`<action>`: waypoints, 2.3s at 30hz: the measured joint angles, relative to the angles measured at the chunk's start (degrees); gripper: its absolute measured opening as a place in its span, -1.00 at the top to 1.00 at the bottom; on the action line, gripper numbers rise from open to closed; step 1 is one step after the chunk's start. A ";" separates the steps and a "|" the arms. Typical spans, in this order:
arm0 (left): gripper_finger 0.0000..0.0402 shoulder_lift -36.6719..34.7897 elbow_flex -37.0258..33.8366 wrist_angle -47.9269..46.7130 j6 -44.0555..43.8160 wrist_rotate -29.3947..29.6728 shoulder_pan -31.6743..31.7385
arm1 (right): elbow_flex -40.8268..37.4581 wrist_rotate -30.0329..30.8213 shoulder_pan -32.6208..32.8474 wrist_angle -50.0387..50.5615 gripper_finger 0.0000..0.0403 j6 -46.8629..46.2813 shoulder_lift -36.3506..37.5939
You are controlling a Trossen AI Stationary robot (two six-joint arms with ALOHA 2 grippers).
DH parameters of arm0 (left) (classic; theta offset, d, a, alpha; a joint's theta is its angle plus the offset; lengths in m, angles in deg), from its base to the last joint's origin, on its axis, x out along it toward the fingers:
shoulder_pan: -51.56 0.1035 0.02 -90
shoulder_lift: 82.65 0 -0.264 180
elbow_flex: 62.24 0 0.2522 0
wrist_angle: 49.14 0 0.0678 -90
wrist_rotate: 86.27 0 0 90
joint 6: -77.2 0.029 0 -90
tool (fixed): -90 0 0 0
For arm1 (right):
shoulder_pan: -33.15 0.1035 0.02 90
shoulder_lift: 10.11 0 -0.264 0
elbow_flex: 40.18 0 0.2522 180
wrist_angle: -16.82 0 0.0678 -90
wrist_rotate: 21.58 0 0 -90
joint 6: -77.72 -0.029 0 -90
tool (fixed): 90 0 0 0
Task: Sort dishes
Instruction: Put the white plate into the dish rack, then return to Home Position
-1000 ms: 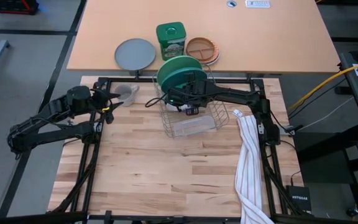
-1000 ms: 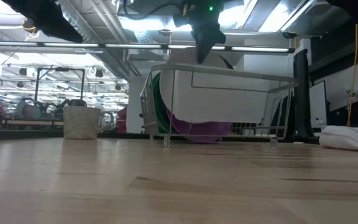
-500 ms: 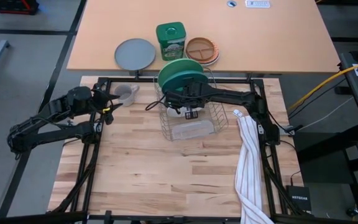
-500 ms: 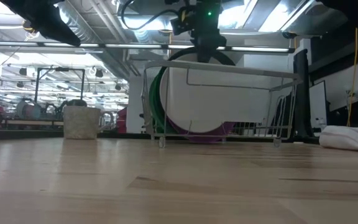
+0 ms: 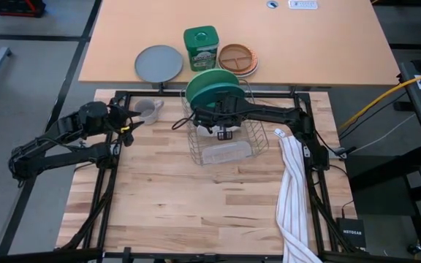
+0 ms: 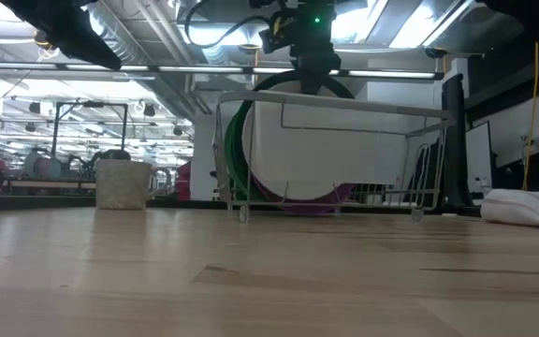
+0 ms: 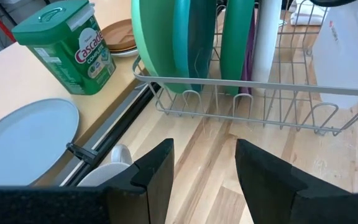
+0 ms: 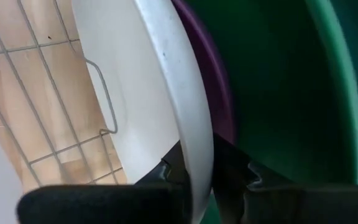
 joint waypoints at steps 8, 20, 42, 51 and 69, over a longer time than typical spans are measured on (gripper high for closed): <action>0.21 0.00 0.00 0.00 -0.01 -0.01 0.00 | 0.00 -3.36 0.10 4.49 0.51 -3.84 0.02; 0.21 0.00 0.00 0.22 -0.62 -0.01 0.01 | 0.55 -3.12 0.04 6.75 0.09 -4.86 0.07; 0.21 -8.77 -2.46 1.00 3.07 -11.16 -0.01 | 8.78 -11.36 2.50 7.02 0.14 -18.53 16.45; 0.21 -11.41 -3.13 2.89 3.21 -17.73 -0.01 | -5.51 7.55 15.70 2.44 0.14 -30.44 27.85; 0.21 -11.26 -30.59 43.49 -13.31 -23.59 -0.01 | -52.27 8.07 23.30 -34.18 0.14 -40.82 47.99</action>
